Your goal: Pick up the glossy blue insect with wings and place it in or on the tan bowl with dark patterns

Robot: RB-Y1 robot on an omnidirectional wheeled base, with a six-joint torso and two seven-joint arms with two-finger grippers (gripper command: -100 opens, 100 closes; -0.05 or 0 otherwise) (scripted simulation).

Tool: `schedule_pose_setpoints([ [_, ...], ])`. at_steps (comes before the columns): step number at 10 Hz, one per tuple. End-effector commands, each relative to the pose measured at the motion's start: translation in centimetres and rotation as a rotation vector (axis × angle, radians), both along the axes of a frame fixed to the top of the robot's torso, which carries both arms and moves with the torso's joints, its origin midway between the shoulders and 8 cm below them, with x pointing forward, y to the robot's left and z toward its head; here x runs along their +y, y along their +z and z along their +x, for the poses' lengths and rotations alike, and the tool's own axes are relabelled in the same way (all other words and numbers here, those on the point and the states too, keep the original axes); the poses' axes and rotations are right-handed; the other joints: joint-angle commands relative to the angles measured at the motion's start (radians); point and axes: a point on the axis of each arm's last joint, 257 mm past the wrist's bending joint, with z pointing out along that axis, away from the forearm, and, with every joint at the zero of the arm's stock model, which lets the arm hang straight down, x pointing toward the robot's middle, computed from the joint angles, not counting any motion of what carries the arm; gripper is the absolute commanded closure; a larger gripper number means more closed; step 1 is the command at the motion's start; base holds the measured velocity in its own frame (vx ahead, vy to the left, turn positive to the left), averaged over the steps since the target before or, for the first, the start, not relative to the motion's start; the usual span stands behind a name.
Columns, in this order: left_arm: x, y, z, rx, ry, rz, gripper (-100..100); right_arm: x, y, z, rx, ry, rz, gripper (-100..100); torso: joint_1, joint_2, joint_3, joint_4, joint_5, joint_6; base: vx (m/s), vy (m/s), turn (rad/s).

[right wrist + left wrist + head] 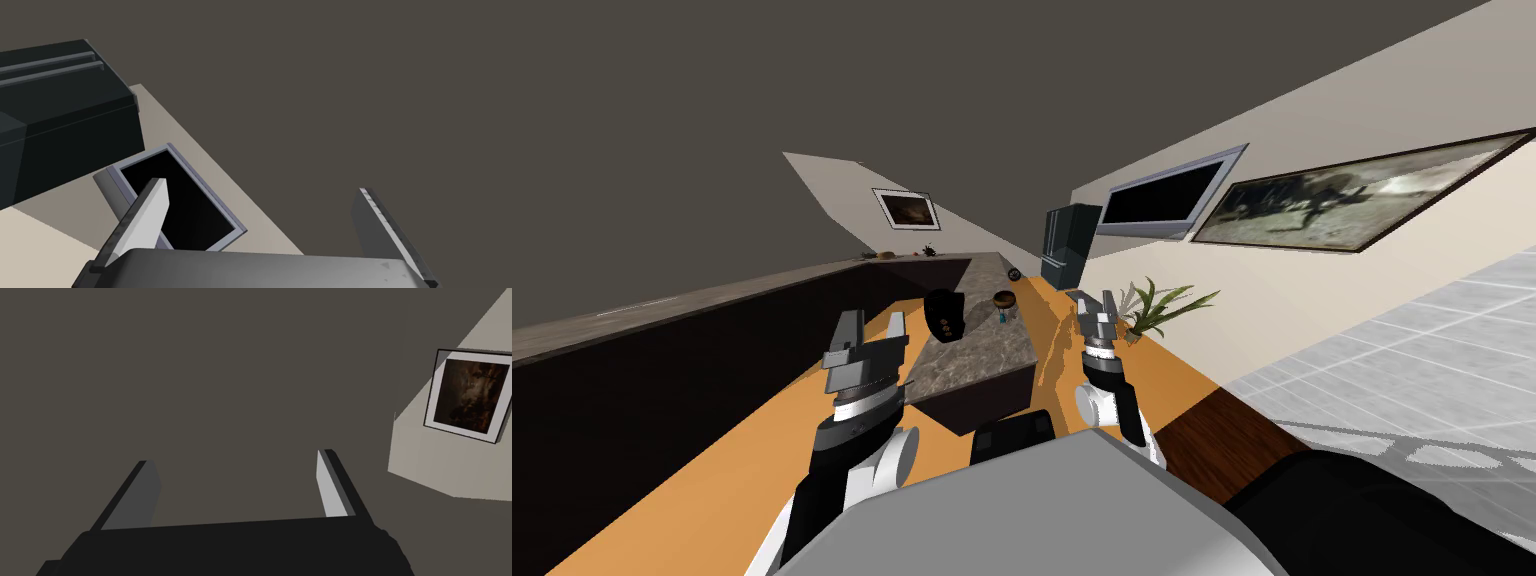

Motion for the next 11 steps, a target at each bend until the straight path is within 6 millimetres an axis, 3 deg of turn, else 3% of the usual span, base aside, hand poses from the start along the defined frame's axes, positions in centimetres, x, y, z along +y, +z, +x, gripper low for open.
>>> schedule_pose_setpoints([
  [1,-0.6,-0.4,0.3,0.018,-0.025,0.040,-100,0.0,0.0,0.0,0.000,0.000,0.000,0,0.000,0.000,0.000,0.000,0.000,0.000,-0.049,-0.010,-0.013],
  [7,-2.1,-2.2,1.4,0.096,-0.092,0.151,-100,0.0,0.0,0.0,0.000,0.000,0.000,0,-0.003,0.005,0.003,0.001,-0.001,0.000,-0.072,-0.041,-0.034],
  [11,-2.7,-4.5,2.8,0.195,-0.136,0.234,-100,0.0,0.0,0.0,0.000,0.000,0.000,0,-0.004,0.005,0.003,0.001,-0.001,0.000,-0.067,-0.055,-0.079],
])
